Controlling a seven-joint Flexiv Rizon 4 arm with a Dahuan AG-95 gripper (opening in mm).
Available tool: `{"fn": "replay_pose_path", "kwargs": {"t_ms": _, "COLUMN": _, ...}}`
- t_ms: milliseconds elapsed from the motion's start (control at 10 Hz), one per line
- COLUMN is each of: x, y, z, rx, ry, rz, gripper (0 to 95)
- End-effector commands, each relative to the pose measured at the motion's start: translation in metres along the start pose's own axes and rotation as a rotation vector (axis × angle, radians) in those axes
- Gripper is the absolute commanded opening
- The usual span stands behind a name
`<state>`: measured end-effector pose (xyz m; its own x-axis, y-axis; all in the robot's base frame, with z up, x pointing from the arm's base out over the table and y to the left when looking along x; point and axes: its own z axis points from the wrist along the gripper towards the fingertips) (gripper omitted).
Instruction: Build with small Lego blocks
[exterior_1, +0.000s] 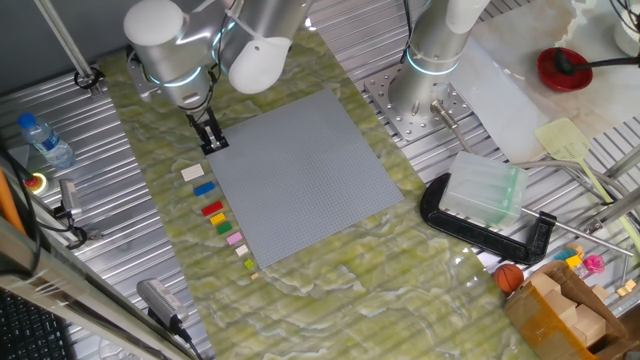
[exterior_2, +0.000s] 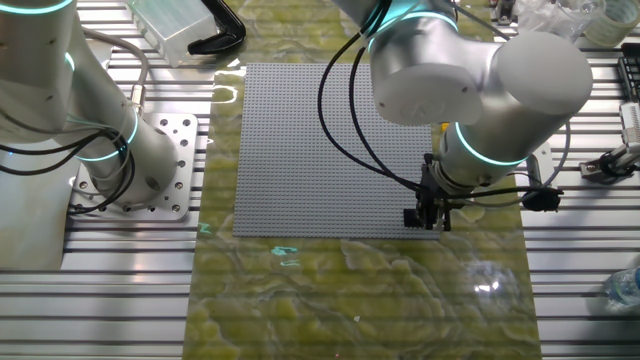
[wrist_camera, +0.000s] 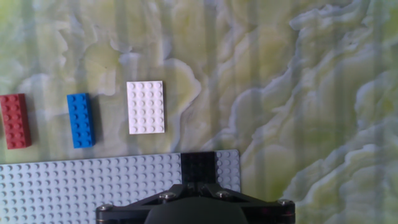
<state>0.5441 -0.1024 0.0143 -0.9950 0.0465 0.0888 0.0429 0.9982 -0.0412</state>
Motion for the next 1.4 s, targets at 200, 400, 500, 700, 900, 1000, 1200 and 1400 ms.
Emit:
{"fn": "replay_pose_path", "kwargs": {"t_ms": 200, "x": 0.0, "y": 0.001, "z": 0.048, "rx": -0.002, "ry": -0.001, "rz": -0.001, "gripper": 0.0}}
{"fn": "replay_pose_path", "kwargs": {"t_ms": 400, "x": -0.001, "y": 0.001, "z": 0.054, "rx": 0.0, "ry": -0.003, "rz": 0.0, "gripper": 0.0}}
{"fn": "replay_pose_path", "kwargs": {"t_ms": 500, "x": -0.001, "y": 0.002, "z": 0.057, "rx": 0.002, "ry": -0.003, "rz": -0.003, "gripper": 0.0}}
{"fn": "replay_pose_path", "kwargs": {"t_ms": 700, "x": -0.002, "y": 0.002, "z": 0.063, "rx": 0.007, "ry": -0.003, "rz": -0.005, "gripper": 0.0}}
{"fn": "replay_pose_path", "kwargs": {"t_ms": 900, "x": -0.002, "y": 0.003, "z": 0.067, "rx": 0.017, "ry": -0.004, "rz": -0.013, "gripper": 0.0}}
{"fn": "replay_pose_path", "kwargs": {"t_ms": 1000, "x": -0.003, "y": 0.003, "z": 0.071, "rx": 0.024, "ry": -0.004, "rz": -0.013, "gripper": 0.0}}
{"fn": "replay_pose_path", "kwargs": {"t_ms": 1200, "x": -0.003, "y": 0.003, "z": 0.074, "rx": 0.039, "ry": -0.003, "rz": -0.018, "gripper": 0.0}}
{"fn": "replay_pose_path", "kwargs": {"t_ms": 1400, "x": -0.003, "y": 0.002, "z": 0.075, "rx": 0.045, "ry": -0.005, "rz": -0.024, "gripper": 0.0}}
